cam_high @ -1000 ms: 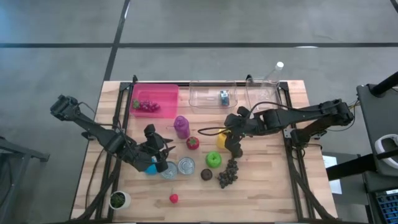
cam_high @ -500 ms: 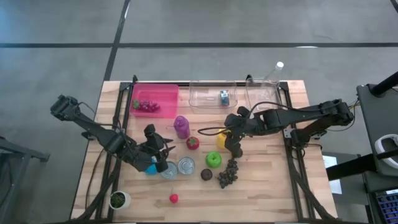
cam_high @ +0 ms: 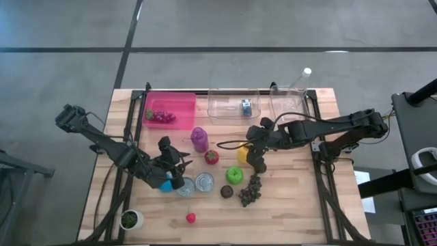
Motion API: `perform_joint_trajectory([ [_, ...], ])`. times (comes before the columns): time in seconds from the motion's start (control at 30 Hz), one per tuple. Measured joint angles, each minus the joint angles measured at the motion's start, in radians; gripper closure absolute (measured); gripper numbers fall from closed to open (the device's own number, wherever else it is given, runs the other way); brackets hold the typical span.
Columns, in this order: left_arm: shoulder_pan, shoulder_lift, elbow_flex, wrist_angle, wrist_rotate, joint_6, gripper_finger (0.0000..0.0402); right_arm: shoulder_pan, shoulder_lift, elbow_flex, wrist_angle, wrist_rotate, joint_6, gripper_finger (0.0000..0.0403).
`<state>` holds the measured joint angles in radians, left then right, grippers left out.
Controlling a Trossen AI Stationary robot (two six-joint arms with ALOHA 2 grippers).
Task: Pick & Place Food Item
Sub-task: Put the yellow water bottle into the right transparent bin
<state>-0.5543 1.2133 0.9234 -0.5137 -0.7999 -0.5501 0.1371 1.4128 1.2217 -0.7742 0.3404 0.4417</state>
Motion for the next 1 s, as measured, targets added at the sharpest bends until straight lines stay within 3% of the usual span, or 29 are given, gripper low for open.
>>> perform_joint_trajectory([
  [1.0, 0.000, 0.000, 0.000, 0.000, 0.000, -0.002, 0.0273, 0.000, 0.003, -0.021, 0.000, 0.000, 0.003, 0.0242],
])
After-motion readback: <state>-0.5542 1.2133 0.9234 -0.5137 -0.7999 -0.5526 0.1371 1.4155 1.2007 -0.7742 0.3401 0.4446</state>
